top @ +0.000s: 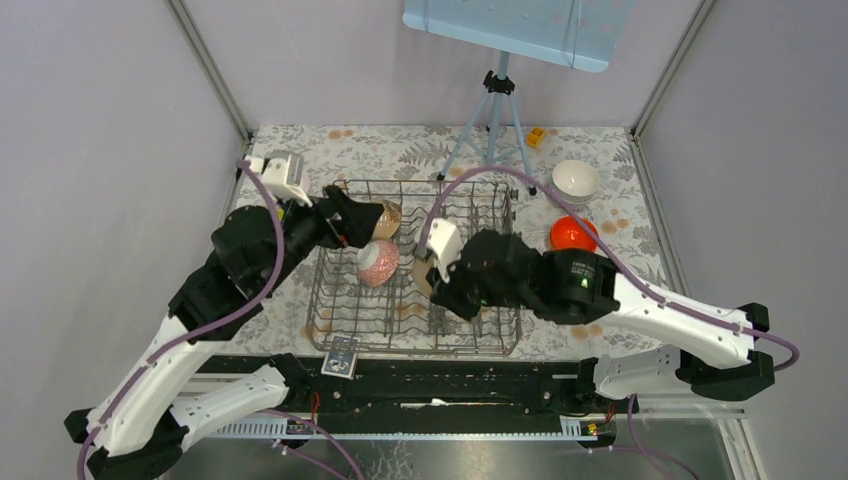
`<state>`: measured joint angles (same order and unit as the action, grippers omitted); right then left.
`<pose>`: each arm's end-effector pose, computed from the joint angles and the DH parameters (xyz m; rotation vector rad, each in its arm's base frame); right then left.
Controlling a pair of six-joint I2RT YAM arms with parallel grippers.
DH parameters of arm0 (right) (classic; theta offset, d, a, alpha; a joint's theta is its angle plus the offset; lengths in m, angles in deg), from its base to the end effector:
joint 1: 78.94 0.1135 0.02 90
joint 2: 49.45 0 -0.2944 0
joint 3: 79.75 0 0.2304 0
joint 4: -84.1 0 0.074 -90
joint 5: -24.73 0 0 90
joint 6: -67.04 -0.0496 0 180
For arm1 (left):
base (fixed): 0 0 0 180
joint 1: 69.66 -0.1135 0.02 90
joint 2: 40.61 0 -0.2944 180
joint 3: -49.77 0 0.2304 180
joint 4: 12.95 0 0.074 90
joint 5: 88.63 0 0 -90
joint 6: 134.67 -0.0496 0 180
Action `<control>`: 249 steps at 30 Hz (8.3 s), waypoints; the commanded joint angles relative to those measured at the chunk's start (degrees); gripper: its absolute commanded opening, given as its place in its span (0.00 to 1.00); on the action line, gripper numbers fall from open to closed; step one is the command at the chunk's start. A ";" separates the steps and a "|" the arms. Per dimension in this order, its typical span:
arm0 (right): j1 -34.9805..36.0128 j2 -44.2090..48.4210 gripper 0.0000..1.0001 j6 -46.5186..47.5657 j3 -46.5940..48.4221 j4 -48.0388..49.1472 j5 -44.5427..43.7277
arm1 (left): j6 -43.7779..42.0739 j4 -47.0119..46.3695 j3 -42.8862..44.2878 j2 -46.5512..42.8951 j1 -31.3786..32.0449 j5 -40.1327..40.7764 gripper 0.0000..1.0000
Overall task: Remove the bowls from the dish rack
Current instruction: Place the bowl at the center of the board.
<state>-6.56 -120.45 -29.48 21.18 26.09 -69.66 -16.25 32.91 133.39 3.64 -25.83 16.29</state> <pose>0.0741 0.2207 0.4487 -1.1273 1.8314 0.7559 0.0870 -0.0658 0.4513 0.0314 1.7330 -0.7239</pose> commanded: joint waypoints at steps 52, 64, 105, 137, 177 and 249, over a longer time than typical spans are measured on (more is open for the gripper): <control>33.59 -10.75 0.00 31.33 -9.89 -9.45 -32.91 | -16.15 39.40 19.25 33.88 30.20 -3.89 0.69; 33.56 -10.99 0.00 31.75 -10.28 -8.42 -34.21 | -15.94 36.36 14.12 33.05 30.76 -7.71 0.26; 33.62 -10.03 1.00 15.77 6.93 -5.07 -31.40 | -3.49 19.01 4.58 18.90 15.44 -1.79 0.00; -13.68 -4.62 0.57 -25.04 -0.86 11.60 -9.62 | 35.18 15.80 -10.15 5.24 4.57 11.61 0.00; -13.10 -21.97 0.33 -16.97 6.54 2.38 -8.84 | 39.51 19.50 -4.90 11.06 4.59 10.02 0.00; -79.67 29.65 0.00 -43.26 -52.67 2.51 -10.94 | 33.61 4.56 -25.55 1.44 4.59 6.27 0.99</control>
<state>-86.10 -91.01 -68.45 -31.21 24.74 -81.68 16.12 39.64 108.10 5.93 -21.00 23.15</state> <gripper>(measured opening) 0.049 0.988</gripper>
